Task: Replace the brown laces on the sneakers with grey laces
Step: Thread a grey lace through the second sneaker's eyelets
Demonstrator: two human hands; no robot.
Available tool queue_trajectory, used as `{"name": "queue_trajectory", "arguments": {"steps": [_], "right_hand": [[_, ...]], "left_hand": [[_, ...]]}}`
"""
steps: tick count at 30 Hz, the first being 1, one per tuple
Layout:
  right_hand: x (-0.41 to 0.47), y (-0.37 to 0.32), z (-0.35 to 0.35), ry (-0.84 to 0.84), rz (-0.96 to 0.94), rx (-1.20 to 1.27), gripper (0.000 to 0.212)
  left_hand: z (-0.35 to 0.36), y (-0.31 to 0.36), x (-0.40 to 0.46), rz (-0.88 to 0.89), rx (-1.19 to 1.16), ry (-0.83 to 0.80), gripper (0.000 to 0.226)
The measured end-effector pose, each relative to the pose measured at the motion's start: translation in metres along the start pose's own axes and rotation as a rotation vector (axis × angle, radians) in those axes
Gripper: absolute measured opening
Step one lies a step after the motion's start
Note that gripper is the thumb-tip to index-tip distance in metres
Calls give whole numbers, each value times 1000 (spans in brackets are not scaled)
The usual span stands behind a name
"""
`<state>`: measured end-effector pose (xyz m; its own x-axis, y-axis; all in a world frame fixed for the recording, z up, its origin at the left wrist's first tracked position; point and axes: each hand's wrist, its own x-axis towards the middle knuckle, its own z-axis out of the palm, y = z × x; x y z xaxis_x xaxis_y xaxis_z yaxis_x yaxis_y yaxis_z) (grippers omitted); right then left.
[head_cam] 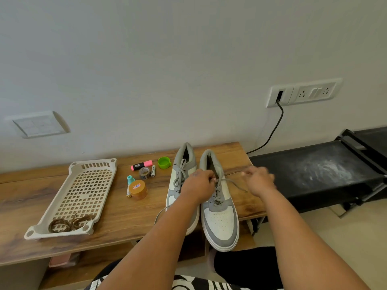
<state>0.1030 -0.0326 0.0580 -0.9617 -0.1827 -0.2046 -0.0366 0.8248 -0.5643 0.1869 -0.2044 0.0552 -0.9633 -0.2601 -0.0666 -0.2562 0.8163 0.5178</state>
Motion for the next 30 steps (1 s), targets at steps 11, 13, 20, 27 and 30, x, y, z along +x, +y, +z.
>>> {"name": "queue_trajectory", "arguments": {"steps": [11,13,20,27,30], "right_hand": [[6,15,-16,103,339,-324,30],[1,14,-16,108,257,-377,33],[-2,-27,15,-148,-221,-200,21],[2,9,-16,142,281,-508,24],[4,-1,-8,98,10,-356,37]], "left_hand": [[-9,-4,-2,18,-53,-78,25],[-12,-4,-3,18,-62,-88,27],[-13,0,0,-6,-85,-101,34],[-17,-3,-3,-30,-161,-114,37],[-17,-2,-3,-24,-153,-112,37]]}}
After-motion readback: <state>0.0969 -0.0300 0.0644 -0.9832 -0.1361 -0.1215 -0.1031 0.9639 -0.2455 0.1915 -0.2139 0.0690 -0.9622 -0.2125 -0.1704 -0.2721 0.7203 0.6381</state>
